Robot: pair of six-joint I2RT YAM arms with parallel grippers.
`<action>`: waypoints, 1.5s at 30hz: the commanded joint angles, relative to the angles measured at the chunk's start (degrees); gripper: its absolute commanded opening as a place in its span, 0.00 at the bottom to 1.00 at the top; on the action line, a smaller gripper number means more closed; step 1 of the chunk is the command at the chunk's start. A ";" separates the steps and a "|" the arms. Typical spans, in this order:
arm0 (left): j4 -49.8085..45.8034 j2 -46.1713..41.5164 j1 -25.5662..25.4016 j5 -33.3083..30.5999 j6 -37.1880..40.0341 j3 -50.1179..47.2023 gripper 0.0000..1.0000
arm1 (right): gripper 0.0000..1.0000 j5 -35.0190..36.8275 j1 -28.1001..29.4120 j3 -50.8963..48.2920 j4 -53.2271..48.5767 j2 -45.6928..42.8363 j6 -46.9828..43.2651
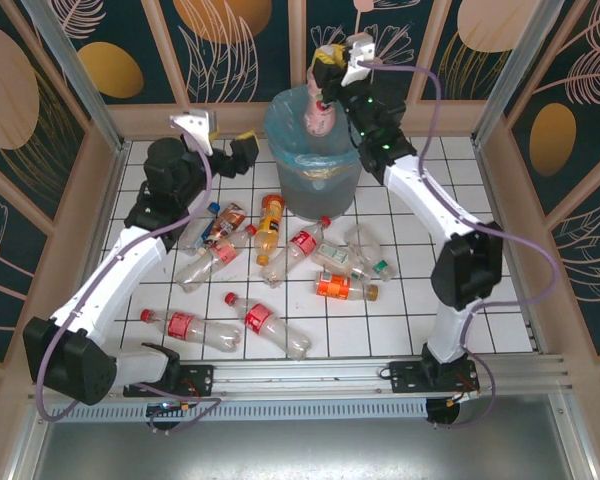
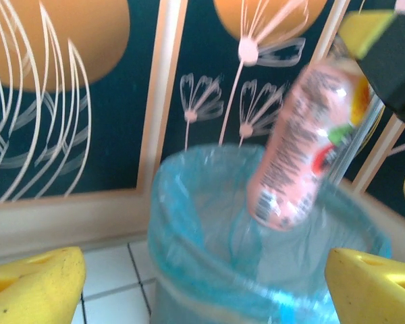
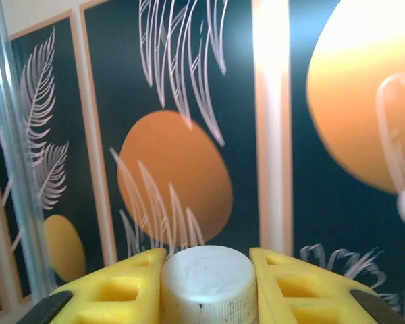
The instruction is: Put the plastic bottles in the bin
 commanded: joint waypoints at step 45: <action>6.07 -8.39 -0.52 -10.08 7.62 -6.01 0.99 | 0.56 -11.08 2.50 -2.96 -3.34 -1.87 3.87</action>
